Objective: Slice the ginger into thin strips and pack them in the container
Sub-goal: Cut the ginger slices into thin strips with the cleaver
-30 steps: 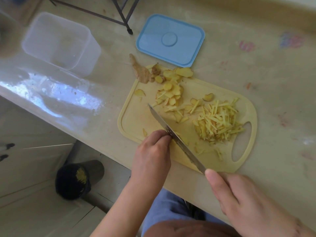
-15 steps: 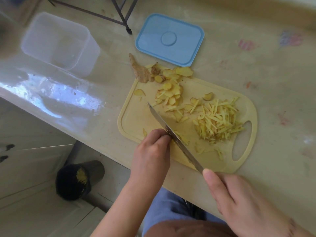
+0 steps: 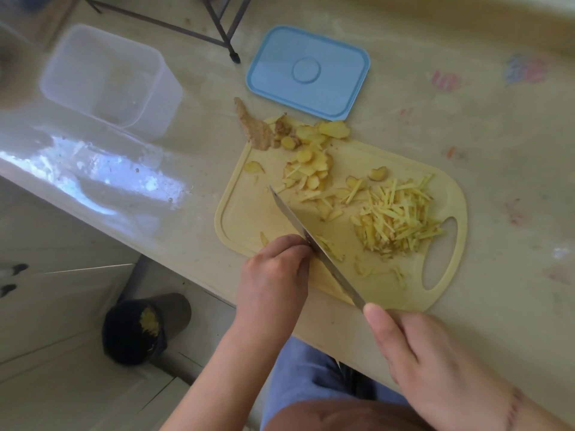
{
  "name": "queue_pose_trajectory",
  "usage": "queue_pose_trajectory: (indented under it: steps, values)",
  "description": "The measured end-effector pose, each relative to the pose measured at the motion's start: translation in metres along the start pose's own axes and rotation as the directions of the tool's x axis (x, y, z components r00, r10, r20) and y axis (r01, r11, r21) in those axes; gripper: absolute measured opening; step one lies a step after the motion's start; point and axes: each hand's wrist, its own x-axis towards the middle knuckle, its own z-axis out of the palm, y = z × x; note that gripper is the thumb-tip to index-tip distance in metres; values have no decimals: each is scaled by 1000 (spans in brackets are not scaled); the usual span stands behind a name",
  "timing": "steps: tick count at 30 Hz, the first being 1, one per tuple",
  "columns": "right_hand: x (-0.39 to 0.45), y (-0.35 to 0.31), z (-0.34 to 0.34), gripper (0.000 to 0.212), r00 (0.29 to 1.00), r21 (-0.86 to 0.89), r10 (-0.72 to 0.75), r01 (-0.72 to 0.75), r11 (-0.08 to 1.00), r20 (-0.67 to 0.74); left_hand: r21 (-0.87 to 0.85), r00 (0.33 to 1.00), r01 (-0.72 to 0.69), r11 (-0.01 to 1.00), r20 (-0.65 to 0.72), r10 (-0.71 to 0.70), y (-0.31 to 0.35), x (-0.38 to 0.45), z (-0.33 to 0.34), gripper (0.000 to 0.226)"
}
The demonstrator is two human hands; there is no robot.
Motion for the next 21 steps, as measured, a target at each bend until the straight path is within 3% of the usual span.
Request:
queue_pose_trajectory:
  steps: [10, 21]
  values:
    - [5, -3, -3, 73, 1000, 112, 25, -24, 993, 0, 5, 1000, 21, 1000, 0, -21, -2, 1, 0, 18]
    - [1, -5, -3, 74, 1000, 11, 7, -7, 1000, 5, -22, 1000, 30, 999, -7, -30, -4, -1, -1, 14]
